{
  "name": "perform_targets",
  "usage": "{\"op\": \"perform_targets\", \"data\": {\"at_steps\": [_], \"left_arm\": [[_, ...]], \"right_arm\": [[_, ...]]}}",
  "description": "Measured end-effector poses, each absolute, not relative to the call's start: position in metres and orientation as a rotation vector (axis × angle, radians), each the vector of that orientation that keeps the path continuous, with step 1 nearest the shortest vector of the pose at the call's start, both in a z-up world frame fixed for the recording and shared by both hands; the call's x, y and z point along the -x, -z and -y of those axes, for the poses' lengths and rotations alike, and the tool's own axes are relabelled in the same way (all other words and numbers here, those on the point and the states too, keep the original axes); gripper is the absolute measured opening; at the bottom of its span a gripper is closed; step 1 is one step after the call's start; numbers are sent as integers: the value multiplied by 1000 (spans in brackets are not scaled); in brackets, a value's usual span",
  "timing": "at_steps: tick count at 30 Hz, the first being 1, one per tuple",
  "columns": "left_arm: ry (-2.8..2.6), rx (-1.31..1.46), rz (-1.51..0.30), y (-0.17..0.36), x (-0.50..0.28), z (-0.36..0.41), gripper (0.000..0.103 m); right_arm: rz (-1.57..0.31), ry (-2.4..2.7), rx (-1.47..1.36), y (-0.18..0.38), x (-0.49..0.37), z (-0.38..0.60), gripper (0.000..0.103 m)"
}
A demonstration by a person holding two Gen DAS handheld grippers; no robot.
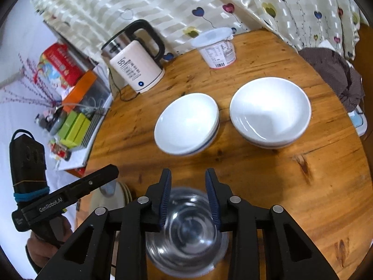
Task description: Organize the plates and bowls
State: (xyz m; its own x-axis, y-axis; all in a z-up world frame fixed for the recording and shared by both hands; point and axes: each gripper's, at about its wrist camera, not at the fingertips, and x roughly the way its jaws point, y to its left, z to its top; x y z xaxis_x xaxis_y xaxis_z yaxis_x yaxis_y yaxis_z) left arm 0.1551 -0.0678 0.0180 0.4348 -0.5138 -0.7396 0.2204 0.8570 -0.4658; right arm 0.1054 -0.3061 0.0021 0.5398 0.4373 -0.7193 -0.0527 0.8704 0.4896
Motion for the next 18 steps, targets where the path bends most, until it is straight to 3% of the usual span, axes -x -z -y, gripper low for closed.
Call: {"op": "perform_targets", "data": {"at_steps": [18], "left_arm": [[437,351,-1088,10,-220,94,41]], "right_arm": [[-999,-261,-513,27,-164,316,25]]}}
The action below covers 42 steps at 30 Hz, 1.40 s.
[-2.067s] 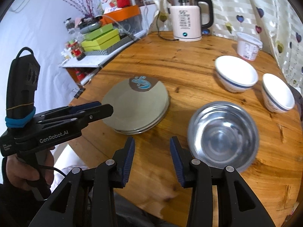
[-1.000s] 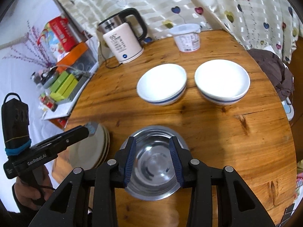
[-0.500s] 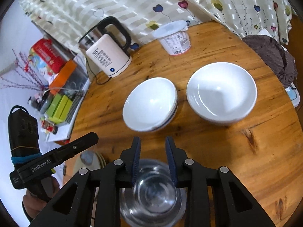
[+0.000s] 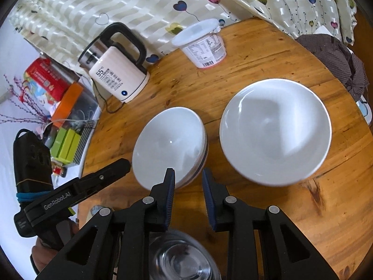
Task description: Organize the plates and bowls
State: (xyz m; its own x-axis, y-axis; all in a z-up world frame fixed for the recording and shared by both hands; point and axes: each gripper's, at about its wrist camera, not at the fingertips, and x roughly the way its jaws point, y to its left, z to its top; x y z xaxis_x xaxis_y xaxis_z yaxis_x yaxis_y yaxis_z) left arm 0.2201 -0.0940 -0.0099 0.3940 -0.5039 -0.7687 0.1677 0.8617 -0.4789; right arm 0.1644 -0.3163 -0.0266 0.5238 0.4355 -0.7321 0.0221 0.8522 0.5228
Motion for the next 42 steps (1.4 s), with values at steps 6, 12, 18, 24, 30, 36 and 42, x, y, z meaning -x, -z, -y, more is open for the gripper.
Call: {"op": "perform_targets", "data": {"at_steps": [6,12,18,24,30,36,42], "left_arm": [[447,334,-1110,20,-230,101,38],[455,328,-1127,28,-235,104,27],[451,312,-1120,27,-234,106,26],[452,302,-1102,22,-230,103,26],[449,298,-1099,22,-226,103,26],[451,300,-1100,23,-227,104,26],[450,300,-1109,27,-228,104,26]], "right_arm": [[-1016,-253,-527,35,-173,318,24],[-1021,-254,-518,38,-179,313,18],[-1021,-249,-502,37,-179,311,17],[-1003,-252,-482,28,-175,308,17],[-1001,-250,-469,28,-173,306,15],[-1004,-250,-475,28,-174,307,15],[-1024,-234,-482,34,-180,310,16]]}}
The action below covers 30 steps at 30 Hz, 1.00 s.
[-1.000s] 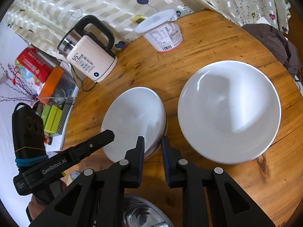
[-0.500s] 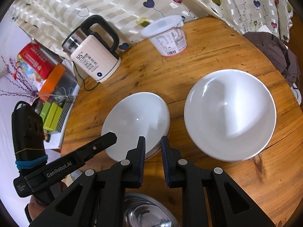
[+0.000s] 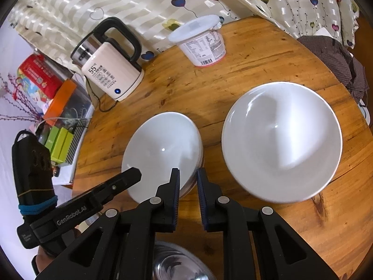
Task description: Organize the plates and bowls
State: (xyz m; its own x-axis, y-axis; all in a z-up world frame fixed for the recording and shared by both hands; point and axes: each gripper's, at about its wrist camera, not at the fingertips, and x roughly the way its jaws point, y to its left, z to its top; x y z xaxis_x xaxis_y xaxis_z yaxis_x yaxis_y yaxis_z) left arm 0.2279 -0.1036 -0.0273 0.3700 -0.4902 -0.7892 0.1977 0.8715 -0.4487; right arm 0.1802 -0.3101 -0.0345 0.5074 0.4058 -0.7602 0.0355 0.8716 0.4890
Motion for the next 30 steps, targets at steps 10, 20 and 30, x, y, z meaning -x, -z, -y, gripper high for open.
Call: {"op": "perform_targets", "data": {"at_steps": [10,20,30], "left_arm": [[446,280,-1118,32,-235,108,26],[432,251,-1099,22,-228,108,26],[442,246,-1080,2,-202,106,26]], "right_arm": [[-1027,-223,-463,37,-188,307,15],[-1021,-239,-448,29,-184,304,14],[-990,-253,-437,5,-156,303,14]]}}
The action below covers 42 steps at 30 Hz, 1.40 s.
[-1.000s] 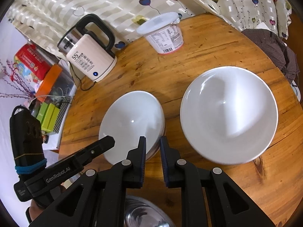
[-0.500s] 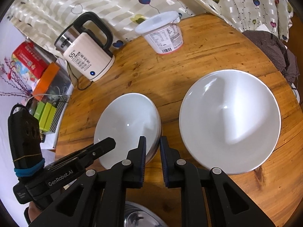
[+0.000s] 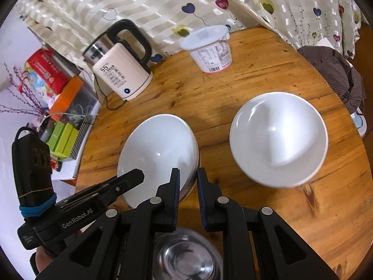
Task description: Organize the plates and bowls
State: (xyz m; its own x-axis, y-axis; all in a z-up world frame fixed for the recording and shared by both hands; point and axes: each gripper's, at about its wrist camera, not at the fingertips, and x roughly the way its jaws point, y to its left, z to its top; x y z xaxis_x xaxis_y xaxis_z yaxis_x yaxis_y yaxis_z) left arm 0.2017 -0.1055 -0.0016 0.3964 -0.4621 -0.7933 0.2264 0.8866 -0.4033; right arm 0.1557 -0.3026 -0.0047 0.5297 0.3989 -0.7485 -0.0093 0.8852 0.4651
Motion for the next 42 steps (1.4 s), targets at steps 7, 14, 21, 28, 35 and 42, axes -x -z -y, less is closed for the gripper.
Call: {"op": "perform_targets", "data": {"at_steps": [7,14,21,28,35,42], "left_arm": [[454,241,-1061,-9,-172,103,26],[466,225,-1061,-15,-141,100,26],[468,205,-1089,-8,-113,101,26],[484,190,-1119,2,-96,106,26],[483,185,-1147,11,-91,108,26],[482,178,-1175,19,-90,112,27]], "right_arm": [[-974,-259,-424,-9,-125,300,14],[-982,-271,-429,-12,-93,300,14],[-1018,-277,-424,-4,-66,298,14],[-1050,-266,-421,5,-48,301,14],[-1091,-259,-431,19,-42,303,15],[-1111,-257,-434,24,-42,303,15]]}}
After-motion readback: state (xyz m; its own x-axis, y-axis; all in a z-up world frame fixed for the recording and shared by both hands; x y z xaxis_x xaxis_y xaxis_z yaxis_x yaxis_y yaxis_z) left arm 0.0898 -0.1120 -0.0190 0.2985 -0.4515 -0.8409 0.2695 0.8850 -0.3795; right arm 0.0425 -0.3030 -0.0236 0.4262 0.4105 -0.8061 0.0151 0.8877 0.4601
